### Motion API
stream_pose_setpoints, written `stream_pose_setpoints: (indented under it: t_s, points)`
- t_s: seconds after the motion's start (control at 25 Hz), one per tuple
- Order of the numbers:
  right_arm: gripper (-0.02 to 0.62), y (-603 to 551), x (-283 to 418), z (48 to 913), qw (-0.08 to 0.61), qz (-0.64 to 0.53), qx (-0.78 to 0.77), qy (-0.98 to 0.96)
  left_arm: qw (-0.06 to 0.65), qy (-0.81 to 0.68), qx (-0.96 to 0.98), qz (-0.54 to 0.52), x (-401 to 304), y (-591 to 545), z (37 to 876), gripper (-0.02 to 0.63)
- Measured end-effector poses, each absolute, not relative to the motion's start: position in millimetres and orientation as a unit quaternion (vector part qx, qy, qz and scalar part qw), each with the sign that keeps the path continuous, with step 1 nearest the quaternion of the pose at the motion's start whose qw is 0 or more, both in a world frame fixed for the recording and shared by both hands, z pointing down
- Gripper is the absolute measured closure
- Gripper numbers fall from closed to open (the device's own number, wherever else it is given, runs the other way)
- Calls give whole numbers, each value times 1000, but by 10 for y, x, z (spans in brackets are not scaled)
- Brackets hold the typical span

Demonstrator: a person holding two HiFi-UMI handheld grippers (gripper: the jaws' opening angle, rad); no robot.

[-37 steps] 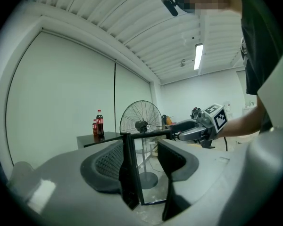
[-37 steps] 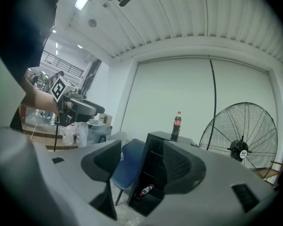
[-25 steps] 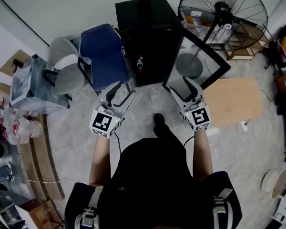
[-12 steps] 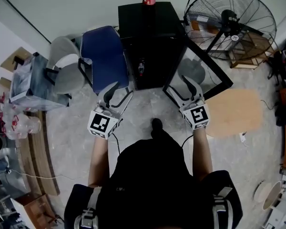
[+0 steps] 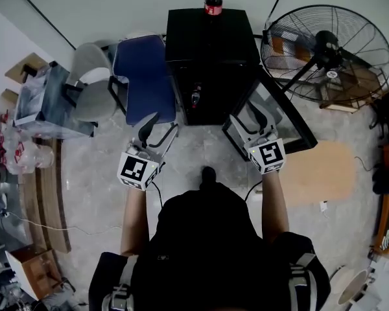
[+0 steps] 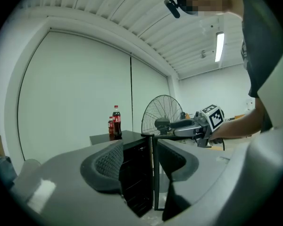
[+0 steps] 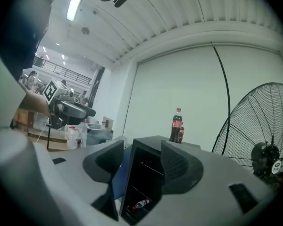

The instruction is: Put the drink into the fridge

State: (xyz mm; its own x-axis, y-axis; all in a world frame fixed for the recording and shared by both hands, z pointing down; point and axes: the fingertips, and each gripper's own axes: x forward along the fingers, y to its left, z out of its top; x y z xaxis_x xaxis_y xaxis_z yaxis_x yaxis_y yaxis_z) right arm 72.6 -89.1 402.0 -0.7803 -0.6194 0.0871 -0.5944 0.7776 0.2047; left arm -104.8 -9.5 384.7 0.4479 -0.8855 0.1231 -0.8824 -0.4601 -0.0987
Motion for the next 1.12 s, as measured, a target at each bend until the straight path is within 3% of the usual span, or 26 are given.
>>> stream_pose_setpoints:
  t_s: [1.12]
  points:
    - [353,-2278,325,3831,45,-89,300,-949,2,563,-823,-74,-1306,-1089,3940,379]
